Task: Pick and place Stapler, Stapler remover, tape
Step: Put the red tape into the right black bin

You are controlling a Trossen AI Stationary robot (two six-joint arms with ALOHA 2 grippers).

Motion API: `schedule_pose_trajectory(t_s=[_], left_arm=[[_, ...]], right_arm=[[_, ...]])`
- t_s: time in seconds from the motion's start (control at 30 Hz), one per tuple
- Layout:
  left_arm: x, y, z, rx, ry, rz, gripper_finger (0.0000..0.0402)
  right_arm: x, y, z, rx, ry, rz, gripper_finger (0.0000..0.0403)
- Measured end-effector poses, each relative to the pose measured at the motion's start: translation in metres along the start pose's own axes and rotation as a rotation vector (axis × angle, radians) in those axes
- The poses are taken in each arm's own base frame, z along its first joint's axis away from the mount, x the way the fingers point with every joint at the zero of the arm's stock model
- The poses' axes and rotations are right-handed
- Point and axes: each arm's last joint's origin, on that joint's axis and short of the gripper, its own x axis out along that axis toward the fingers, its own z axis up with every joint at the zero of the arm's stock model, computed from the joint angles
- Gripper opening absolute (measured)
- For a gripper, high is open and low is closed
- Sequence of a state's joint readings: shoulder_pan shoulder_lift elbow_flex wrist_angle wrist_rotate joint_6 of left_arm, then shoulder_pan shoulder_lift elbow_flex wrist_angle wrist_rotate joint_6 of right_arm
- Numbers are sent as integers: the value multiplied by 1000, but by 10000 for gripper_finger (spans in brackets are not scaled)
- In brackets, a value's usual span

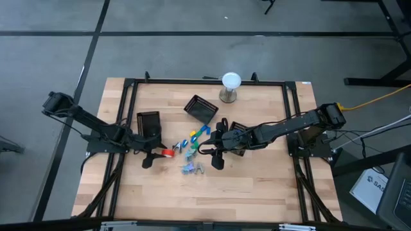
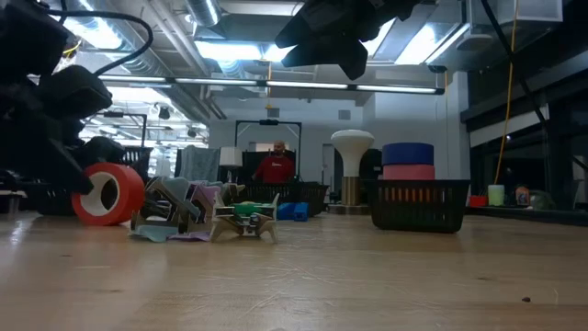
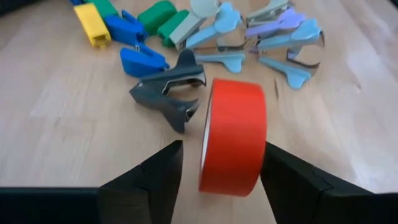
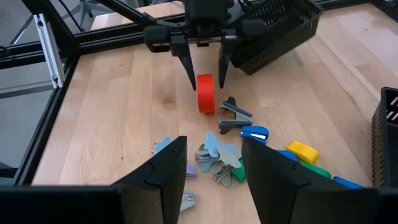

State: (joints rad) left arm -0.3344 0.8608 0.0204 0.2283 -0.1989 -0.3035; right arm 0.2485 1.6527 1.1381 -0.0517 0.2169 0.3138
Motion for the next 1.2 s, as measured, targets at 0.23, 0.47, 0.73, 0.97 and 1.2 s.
schedule_pose_trajectory(t_s=[0.23, 0.47, 0.73, 0.97, 1.2], left_arm=[[1, -1, 2, 53, -17, -9, 106], [-1, -6, 15, 129, -151, -77, 103], [-9, -12, 41, 217, -437, -110, 103], [-11, -22, 71, 271, -516, -164, 103], [2, -36, 100, 387, -514, -218, 104]], right_arm=[[0, 0, 0, 0, 0, 0, 158], [0, 0, 0, 0, 0, 0, 158], [0, 3, 3, -20, -16, 88, 158], [6, 13, 13, -168, -152, 274, 158], [17, 5, 15, -185, -175, 355, 158]])
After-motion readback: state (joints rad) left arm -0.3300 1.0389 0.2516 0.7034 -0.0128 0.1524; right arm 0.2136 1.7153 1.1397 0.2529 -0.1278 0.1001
